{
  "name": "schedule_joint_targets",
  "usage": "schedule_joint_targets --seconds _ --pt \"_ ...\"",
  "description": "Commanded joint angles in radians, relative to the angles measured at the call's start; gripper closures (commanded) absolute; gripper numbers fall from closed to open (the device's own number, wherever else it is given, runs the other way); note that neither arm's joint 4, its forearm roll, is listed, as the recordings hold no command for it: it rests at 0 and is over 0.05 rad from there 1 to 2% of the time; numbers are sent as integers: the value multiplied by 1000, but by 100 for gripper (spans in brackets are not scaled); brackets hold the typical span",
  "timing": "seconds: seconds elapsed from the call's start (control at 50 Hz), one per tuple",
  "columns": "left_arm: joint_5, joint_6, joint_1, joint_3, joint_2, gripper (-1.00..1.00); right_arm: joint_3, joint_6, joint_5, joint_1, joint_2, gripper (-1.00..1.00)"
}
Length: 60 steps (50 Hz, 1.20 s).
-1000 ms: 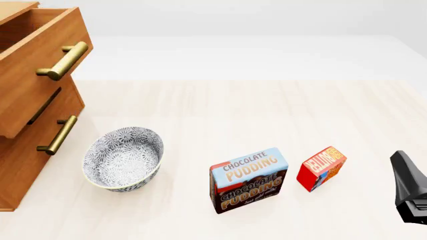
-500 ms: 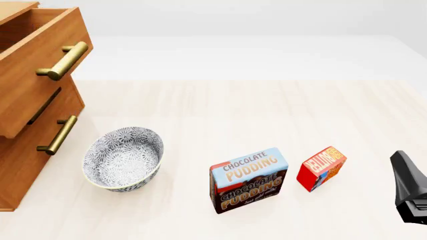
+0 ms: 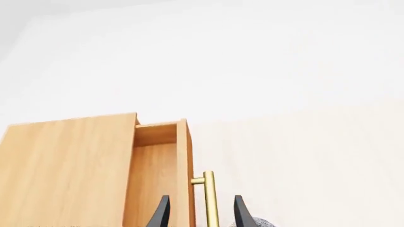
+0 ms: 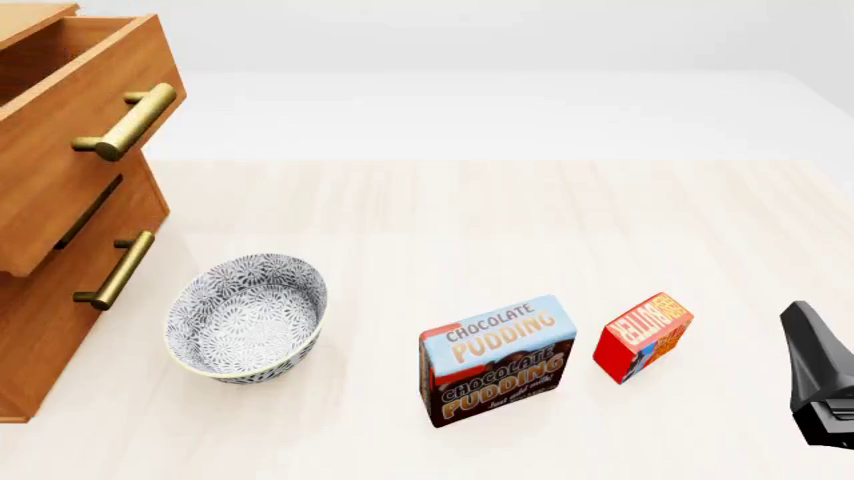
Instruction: Put the butter at the back in the top drawer of the cabinet and close it.
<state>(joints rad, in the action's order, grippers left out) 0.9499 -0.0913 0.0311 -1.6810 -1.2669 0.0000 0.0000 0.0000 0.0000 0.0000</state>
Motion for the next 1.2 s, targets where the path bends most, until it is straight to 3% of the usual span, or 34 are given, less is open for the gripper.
schedule_joint_targets --seconds 0.02,0.5,1.2 --pt "-36 31 -8 50 -12 -100 0 0 0 0 0 -100" --pt "-105 95 -3 122 -38 -100 0 0 0 0 0 -100" --pt "-158 123 -13 191 -34 -100 0 0 0 0 0 -100"
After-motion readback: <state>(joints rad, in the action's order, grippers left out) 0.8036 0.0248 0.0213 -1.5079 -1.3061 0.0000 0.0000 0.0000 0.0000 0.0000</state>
